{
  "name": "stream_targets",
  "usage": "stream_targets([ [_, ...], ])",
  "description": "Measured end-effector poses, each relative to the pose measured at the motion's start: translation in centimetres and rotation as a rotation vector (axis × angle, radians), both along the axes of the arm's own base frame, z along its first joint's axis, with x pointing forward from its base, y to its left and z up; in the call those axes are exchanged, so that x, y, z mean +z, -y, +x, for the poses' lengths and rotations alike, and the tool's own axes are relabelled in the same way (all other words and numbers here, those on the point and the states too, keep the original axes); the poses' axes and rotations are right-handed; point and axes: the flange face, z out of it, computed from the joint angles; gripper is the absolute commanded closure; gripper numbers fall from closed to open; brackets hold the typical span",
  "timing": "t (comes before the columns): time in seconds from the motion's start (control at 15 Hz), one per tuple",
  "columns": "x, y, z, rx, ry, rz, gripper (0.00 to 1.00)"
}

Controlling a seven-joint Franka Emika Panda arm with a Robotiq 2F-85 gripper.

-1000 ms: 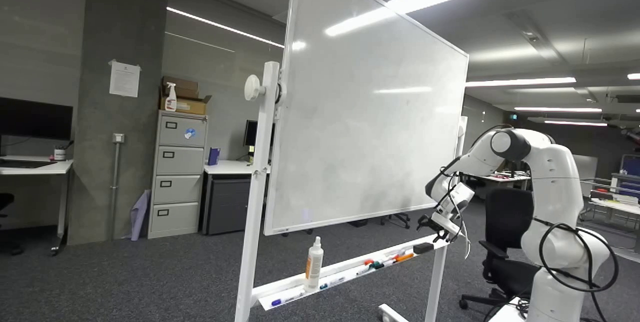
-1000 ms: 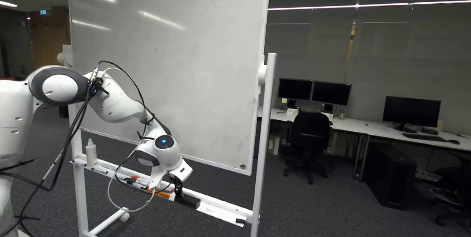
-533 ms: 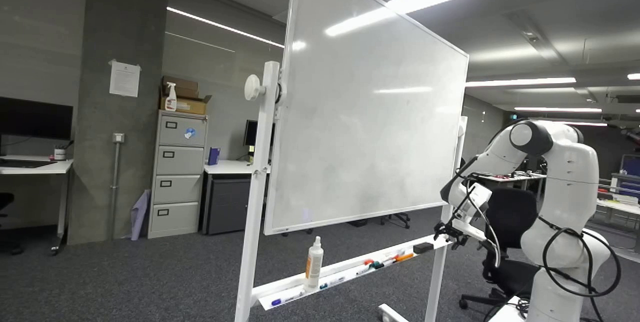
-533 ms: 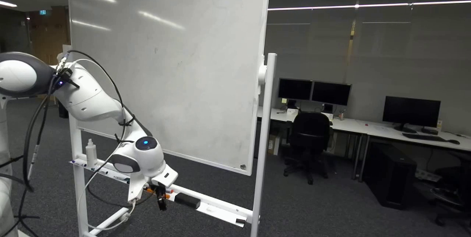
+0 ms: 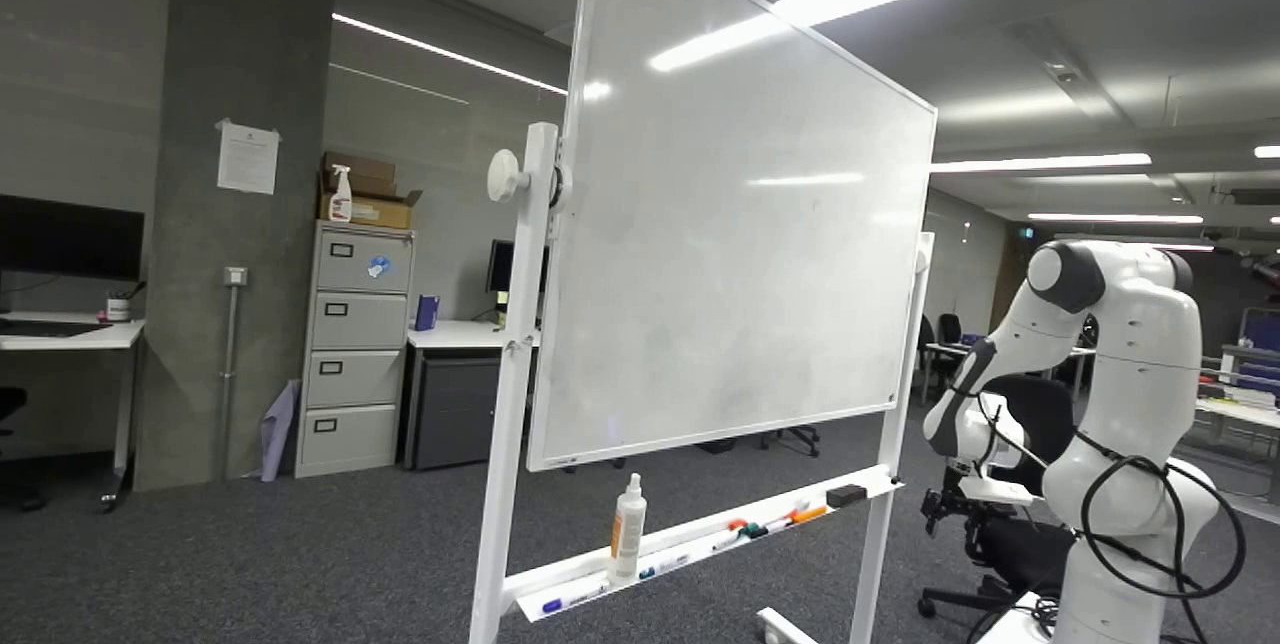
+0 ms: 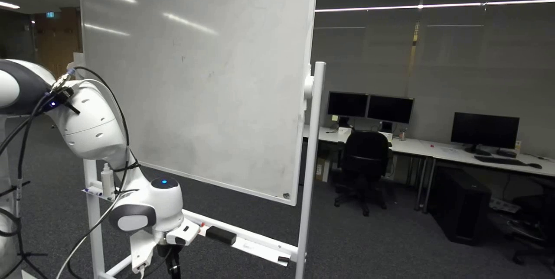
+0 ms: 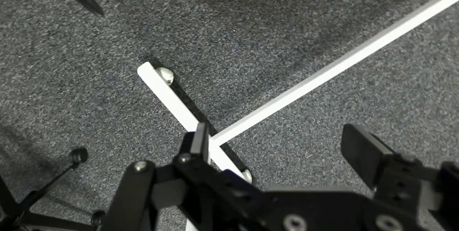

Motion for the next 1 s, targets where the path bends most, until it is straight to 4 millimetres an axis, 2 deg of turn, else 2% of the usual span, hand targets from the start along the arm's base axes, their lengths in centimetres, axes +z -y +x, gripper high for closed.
stream_targets([
  [0.2,1.0,2.1,-0.5,0.159,-0.035,-0.080,0.00],
  [0.4,5.5,3.3,-0.1,0.312,-0.013,-0.173,0.00],
  [0.73,14.1,3.0,-0.4,0.480,0.095,-0.254,0.00],
  [1.0,18.4,3.1,-2.0,0.613,0.137,-0.286,0.00],
])
